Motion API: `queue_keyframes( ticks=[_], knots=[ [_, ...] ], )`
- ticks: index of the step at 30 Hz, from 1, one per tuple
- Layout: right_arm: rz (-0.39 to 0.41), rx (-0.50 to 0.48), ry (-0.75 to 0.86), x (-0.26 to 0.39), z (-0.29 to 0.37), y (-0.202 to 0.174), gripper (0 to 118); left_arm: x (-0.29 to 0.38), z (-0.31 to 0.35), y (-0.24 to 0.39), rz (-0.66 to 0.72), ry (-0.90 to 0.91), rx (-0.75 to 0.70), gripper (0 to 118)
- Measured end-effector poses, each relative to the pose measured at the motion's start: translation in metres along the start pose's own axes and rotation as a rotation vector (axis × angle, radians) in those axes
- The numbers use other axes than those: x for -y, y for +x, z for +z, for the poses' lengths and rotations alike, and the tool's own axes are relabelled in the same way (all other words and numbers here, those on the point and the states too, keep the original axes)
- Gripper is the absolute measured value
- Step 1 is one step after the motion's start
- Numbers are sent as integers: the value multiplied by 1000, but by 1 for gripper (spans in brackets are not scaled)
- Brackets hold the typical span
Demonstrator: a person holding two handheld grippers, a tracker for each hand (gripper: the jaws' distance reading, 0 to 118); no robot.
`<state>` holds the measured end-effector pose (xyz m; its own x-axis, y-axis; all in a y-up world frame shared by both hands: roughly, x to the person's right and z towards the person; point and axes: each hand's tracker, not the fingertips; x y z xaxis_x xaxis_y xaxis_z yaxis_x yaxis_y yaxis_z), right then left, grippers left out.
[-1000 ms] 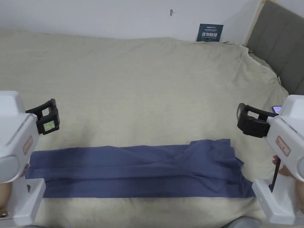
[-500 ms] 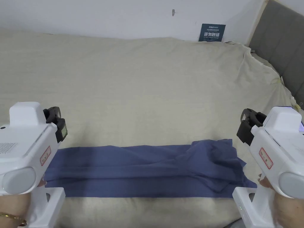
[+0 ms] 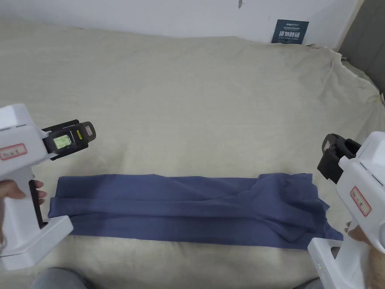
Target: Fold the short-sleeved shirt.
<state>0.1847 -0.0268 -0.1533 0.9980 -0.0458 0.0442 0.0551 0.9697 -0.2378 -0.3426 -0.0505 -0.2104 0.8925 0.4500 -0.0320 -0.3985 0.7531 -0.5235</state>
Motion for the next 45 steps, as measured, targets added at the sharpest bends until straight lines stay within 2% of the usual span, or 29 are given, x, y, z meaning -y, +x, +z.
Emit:
queue_keyframes(
  ticks=[1,4,7,11,16,18,20,21,23,25,26,28,29,31,32,33,34,36,41,45],
  knots=[
    [9,-2,-1,-1,0,-1,0,-4,-4,-10,16,-54,0,118],
    [25,-3,-5,-4,-1,-5,0,-7,-12,-43,63,-153,51,118],
    [43,0,-12,-6,-4,-10,0,-5,-22,-84,180,-269,140,118],
    [37,12,-19,-5,-10,-17,0,9,-31,-127,265,-373,168,118],
    [21,22,-39,0,-17,-24,0,36,-48,-149,343,-555,196,118],
    [27,24,-52,2,-20,-26,0,47,-55,-154,340,-562,188,116],
    [30,25,-61,3,-21,-27,0,54,-63,-160,370,-585,141,105],
    [30,27,-67,4,-22,-27,0,55,-65,-162,376,-570,141,105],
    [29,29,-74,4,-21,-27,0,52,-62,-166,437,-512,237,103],
    [28,33,-82,6,-23,-27,0,55,-64,-166,505,-496,257,92],
    [26,34,-87,7,-24,-26,0,58,-68,-166,514,-504,245,84],
    [26,37,-93,8,-25,-26,0,64,-72,-162,497,-517,246,75],
    [27,38,-94,8,-25,-26,0,64,-72,-158,486,-522,262,66],
    [32,38,-99,9,-25,-26,0,65,-76,-152,451,-550,251,42],
    [33,38,-103,10,-26,-26,0,67,-78,-149,407,-570,216,24],
    [34,38,-108,10,-27,-26,0,66,-77,-144,353,-578,168,15],
    [32,38,-109,11,-27,-25,0,67,-78,-141,320,-578,136,14],
    [25,35,-114,13,-27,-25,0,66,-78,-135,339,-569,151,8],
    [23,15,-122,17,-25,-26,0,54,-74,-105,173,-570,-34,4],
    [10,-7,-114,18,-22,-24,0,40,-52,-63,90,-503,-145,2]
  ],
)
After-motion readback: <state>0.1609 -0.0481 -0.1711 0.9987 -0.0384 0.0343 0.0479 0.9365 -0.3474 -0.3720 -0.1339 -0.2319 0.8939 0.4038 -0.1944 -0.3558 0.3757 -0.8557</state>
